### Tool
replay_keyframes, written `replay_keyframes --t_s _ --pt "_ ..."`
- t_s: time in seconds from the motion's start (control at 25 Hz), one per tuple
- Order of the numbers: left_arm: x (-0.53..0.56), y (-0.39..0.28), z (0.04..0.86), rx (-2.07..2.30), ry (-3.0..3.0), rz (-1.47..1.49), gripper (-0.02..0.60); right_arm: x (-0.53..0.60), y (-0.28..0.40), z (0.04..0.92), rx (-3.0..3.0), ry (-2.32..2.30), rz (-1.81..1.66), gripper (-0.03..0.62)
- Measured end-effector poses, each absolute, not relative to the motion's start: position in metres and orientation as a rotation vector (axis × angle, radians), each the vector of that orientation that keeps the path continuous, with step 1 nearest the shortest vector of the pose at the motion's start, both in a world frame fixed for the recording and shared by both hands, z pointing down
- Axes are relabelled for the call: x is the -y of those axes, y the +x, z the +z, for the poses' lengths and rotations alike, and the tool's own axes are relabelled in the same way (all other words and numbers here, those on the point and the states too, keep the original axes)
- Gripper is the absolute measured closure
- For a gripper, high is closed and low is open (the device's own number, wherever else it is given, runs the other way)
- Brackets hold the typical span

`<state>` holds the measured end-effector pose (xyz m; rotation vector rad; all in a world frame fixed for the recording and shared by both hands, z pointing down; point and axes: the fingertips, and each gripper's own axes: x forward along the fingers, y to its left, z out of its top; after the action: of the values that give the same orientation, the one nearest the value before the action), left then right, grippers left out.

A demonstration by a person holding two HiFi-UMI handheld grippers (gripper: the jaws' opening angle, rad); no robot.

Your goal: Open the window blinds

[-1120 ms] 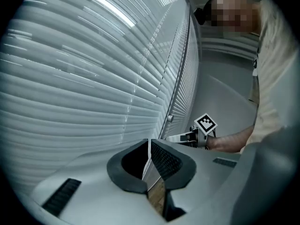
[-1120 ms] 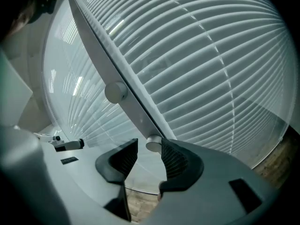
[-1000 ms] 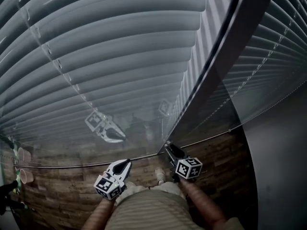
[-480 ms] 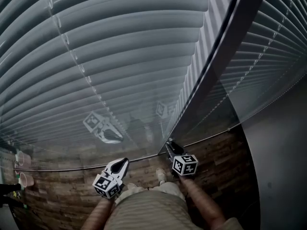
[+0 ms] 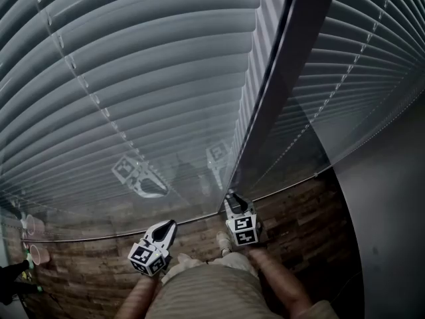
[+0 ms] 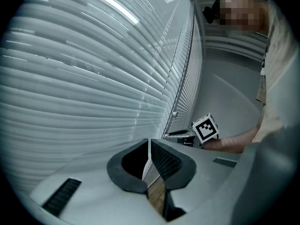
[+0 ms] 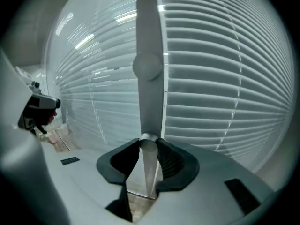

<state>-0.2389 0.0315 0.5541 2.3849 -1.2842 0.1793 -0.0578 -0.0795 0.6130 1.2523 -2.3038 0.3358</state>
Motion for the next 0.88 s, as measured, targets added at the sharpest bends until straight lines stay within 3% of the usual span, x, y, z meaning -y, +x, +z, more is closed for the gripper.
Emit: replay_keyframes --t_s 0.32,0.48,0.64,0.72,0.88 --pt "-0.030 -0.236 0.554 1.318 2.367 0.171 0.569 0.075 -0.061 0.613 2.005 1.136 -0.175 0.467" --pt "-0.029 -0.234 0.555 1.328 2.362 0.168 0.569 0.074 -0.061 0.614 1.989 1.114 -0.206 0.467" --pt "-0.028 -0.234 0.560 1.349 2.346 0.157 0.569 0.068 -0.063 0.614 2.116 1.093 -0.034 0.451" --pt "-0.027 -0.233 0.560 1.354 2.339 0.150 0.569 0.065 -0.062 0.606 2.240 1.121 0.187 0.411" --pt "-0.025 -0.230 0.559 1.366 2.320 0.144 0.569 0.070 -0.047 0.603 2.414 1.188 0.707 0.410"
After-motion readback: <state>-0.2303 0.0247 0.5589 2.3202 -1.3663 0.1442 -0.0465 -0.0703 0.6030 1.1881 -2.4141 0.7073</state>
